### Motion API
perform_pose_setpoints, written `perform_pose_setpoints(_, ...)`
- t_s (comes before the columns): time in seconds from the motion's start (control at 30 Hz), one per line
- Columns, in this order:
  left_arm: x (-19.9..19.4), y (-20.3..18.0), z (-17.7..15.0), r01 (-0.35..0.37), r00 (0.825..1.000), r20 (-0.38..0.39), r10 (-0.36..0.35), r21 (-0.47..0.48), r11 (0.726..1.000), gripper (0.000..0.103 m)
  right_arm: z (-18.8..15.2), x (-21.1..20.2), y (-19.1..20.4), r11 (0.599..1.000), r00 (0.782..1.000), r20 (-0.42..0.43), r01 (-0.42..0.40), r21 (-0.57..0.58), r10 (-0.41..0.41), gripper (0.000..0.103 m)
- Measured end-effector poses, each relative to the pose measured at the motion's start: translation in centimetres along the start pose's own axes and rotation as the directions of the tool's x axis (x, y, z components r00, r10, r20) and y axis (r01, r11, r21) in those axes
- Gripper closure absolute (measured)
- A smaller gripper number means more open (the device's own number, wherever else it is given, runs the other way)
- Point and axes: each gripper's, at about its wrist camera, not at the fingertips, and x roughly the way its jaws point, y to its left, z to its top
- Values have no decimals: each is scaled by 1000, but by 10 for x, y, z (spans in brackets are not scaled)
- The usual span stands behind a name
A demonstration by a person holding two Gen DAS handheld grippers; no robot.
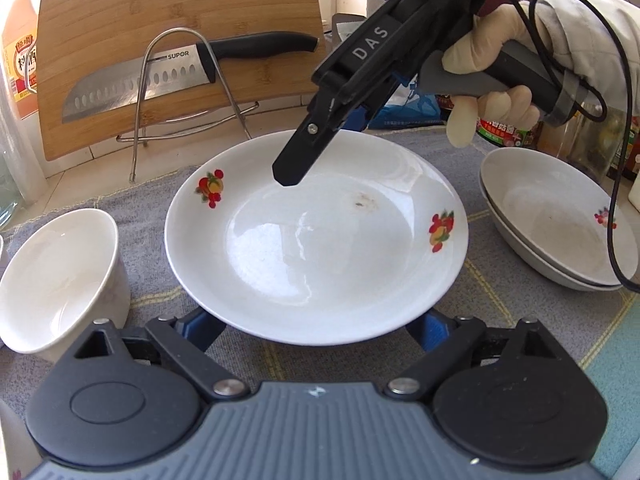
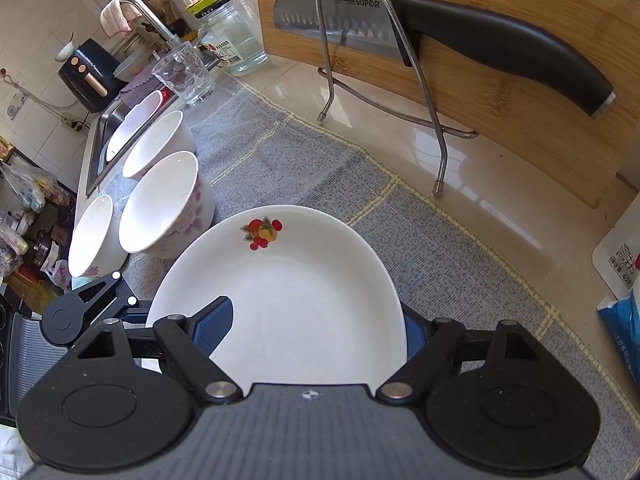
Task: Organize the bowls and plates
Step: 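Lift the flower-print plate with the right gripper and carry it over the plate stack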
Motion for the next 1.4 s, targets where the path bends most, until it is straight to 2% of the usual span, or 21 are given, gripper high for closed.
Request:
perform_pose_setpoints(0.47,-41,-21,2,55,998,8,-55,74,996,8,-40,-38,32,999,998,55,32,26,-34,15)
perform_pose_setpoints(0.77,-60,-35,-3,127,992,4,-129,129,984,8,-75,-60,44,994,992,103,64,89,-74,15)
perform_pose_setpoints(1.07,-64,-53,1,208,977,0,-213,211,955,8,-115,-84,44,978,981,139,114,175,-139,15)
perform_pose_setpoints(1.4,-56,-77,7,307,949,-26,-314,298,904,8,-159,-111,37,943,961,168,166,288,-220,14)
